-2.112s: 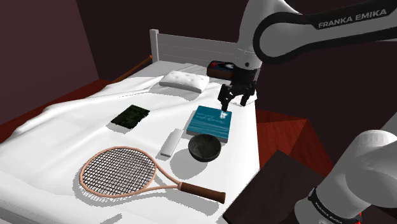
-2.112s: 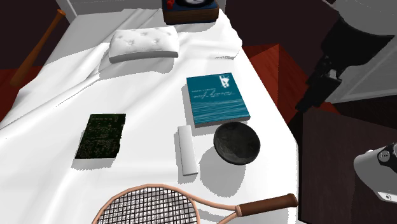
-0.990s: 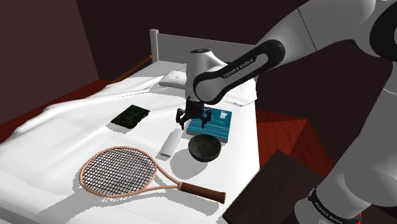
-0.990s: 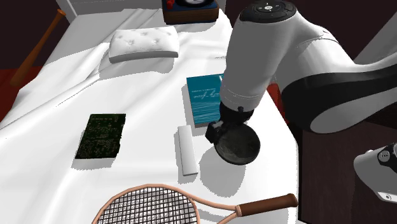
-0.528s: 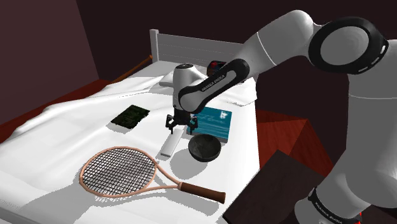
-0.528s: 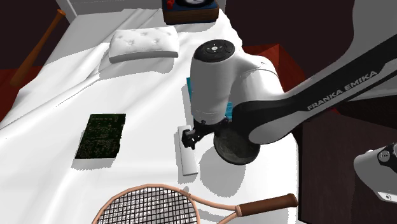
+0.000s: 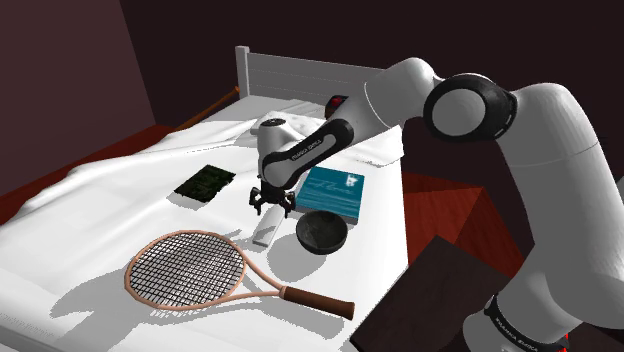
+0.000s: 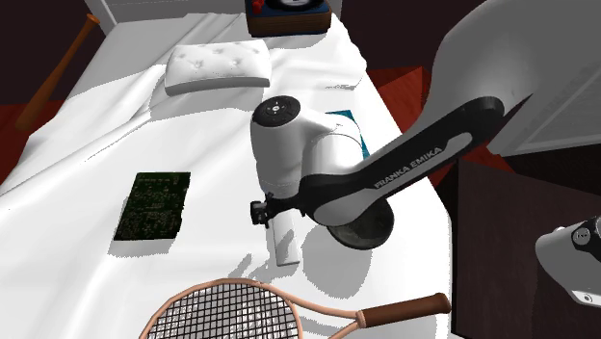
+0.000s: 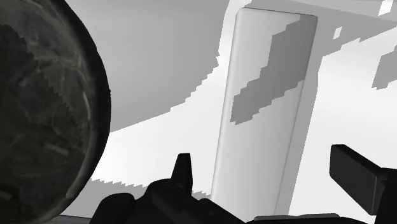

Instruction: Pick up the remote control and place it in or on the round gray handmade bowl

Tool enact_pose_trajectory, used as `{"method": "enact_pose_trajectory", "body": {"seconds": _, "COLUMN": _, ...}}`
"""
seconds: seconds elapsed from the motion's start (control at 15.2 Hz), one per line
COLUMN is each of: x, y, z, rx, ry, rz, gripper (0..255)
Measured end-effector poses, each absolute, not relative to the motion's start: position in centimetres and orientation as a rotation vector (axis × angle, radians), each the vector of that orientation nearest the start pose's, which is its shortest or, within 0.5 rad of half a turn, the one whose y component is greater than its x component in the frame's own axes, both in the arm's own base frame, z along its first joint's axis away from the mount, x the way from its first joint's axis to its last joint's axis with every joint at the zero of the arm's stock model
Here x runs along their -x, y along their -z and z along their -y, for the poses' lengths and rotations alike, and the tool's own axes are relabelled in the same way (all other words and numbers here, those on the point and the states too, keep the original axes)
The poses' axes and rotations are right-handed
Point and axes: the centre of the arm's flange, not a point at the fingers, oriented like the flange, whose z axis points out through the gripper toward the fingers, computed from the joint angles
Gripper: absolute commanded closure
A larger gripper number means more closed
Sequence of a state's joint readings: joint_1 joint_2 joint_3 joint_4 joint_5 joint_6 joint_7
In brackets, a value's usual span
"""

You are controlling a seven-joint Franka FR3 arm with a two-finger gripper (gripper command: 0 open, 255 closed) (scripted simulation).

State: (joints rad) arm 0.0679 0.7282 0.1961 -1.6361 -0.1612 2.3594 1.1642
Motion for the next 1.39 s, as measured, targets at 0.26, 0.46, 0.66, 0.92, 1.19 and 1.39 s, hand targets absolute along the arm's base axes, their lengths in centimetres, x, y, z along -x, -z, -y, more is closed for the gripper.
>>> {"method": "enact_pose_trajectory", "body": {"seconds": 0.26, "x": -67.4, "y": -17.7, "z": -16.4, "rx": 2.849, "ry": -0.001, "rz": -1.275, "gripper": 0}}
{"method": "enact_pose_trajectory", "body": {"seconds": 0.46, "x": -67.5, "y": -16.3, "z": -16.4, "rx": 2.849, "ry": -0.002, "rz": -1.276, "gripper": 0}}
{"method": "enact_pose_trajectory", "body": {"seconds": 0.66, "x": -67.5, "y": -15.9, "z": -16.4, "rx": 2.849, "ry": -0.001, "rz": -1.276, "gripper": 0}}
{"method": "enact_pose_trajectory", "body": {"seconds": 0.92, "x": -67.5, "y": -15.9, "z": -16.4, "rx": 2.849, "ry": -0.001, "rz": -1.276, "gripper": 255}}
{"method": "enact_pose_trajectory", "body": {"seconds": 1.19, "x": -67.5, "y": -15.9, "z": -16.4, "rx": 2.848, "ry": -0.001, "rz": -1.276, "gripper": 255}}
{"method": "enact_pose_trajectory", "body": {"seconds": 1.39, "x": -67.5, "y": -15.9, "z": -16.4, "rx": 2.848, "ry": 0.0, "rz": -1.276, "gripper": 255}}
